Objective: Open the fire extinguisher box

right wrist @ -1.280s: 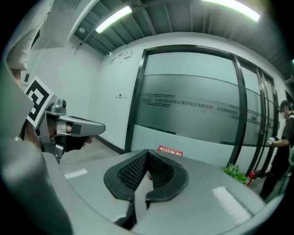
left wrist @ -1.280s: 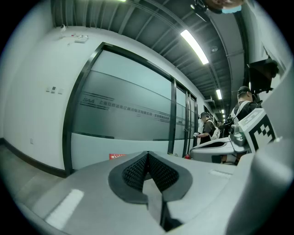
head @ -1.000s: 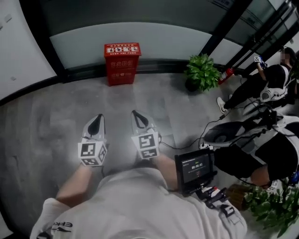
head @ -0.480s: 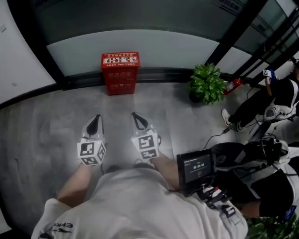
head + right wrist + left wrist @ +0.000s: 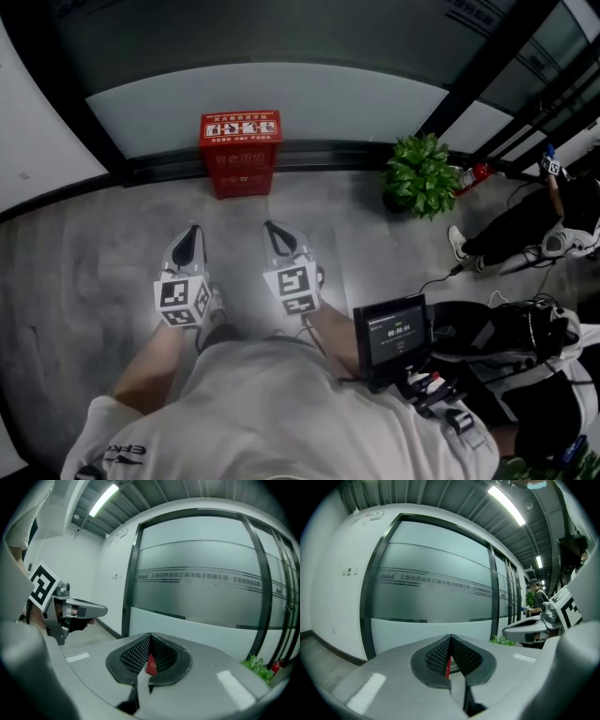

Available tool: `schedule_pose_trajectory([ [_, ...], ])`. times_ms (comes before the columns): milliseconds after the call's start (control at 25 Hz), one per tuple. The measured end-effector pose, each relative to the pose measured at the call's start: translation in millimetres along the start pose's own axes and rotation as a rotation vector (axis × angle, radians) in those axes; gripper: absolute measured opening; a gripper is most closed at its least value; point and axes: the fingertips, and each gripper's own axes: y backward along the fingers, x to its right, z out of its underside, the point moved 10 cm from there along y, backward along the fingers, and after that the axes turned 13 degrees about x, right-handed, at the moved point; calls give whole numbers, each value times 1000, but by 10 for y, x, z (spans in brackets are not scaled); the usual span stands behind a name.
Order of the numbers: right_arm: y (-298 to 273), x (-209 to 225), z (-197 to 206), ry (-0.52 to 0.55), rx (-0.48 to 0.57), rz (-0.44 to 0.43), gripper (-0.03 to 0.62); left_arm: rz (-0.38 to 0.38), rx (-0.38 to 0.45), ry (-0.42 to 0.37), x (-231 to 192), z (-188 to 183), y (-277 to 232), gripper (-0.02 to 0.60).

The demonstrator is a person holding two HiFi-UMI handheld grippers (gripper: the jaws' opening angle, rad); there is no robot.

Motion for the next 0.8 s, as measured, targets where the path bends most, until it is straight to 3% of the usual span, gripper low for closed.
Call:
schedule_pose_trajectory([
  [480,-1564,-309,-211,36,-63,71,14,102,-20,-14,-1377,-13,-1060,2],
  [800,-2565,-525,-191,73,-77,100,14,129,-49,-10,-2230,197,-1700,2],
])
